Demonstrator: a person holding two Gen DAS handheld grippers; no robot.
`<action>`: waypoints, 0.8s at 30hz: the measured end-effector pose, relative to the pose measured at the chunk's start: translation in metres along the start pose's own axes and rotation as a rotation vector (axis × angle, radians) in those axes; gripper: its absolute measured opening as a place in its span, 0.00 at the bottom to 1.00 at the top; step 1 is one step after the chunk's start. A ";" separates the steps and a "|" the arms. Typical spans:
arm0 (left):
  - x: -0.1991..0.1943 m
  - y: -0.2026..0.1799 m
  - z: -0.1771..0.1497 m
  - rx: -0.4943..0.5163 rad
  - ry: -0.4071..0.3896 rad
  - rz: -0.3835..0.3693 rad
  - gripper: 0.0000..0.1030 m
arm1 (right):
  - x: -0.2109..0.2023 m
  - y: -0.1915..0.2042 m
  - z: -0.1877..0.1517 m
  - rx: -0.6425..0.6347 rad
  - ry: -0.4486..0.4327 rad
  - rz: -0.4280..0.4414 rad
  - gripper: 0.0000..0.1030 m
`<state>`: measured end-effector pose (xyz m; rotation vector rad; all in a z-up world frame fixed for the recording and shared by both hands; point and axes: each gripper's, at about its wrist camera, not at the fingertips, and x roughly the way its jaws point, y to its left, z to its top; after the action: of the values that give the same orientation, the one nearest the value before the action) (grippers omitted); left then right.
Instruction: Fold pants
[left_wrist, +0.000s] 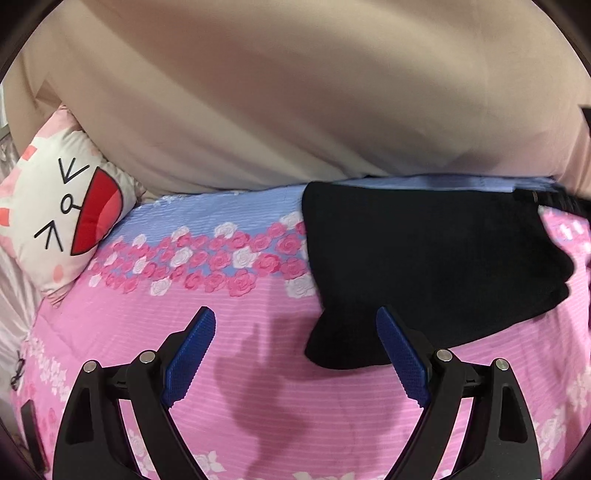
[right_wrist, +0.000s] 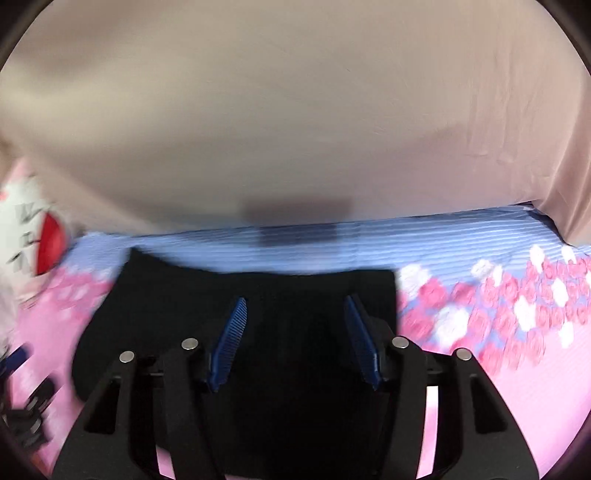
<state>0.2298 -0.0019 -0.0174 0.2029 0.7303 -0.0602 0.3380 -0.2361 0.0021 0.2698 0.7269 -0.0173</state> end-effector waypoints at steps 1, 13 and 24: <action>0.000 -0.004 0.000 0.002 -0.003 -0.024 0.84 | -0.001 0.000 -0.017 -0.022 0.021 -0.026 0.58; -0.001 0.012 -0.008 -0.121 0.062 -0.112 0.87 | -0.128 -0.013 -0.087 0.135 -0.120 -0.120 0.88; -0.151 -0.010 -0.042 -0.056 -0.160 -0.014 0.95 | -0.225 0.067 -0.112 0.046 -0.280 -0.204 0.95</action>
<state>0.0880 -0.0054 0.0512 0.1381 0.5733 -0.0686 0.1036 -0.1607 0.0870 0.2303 0.4733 -0.2610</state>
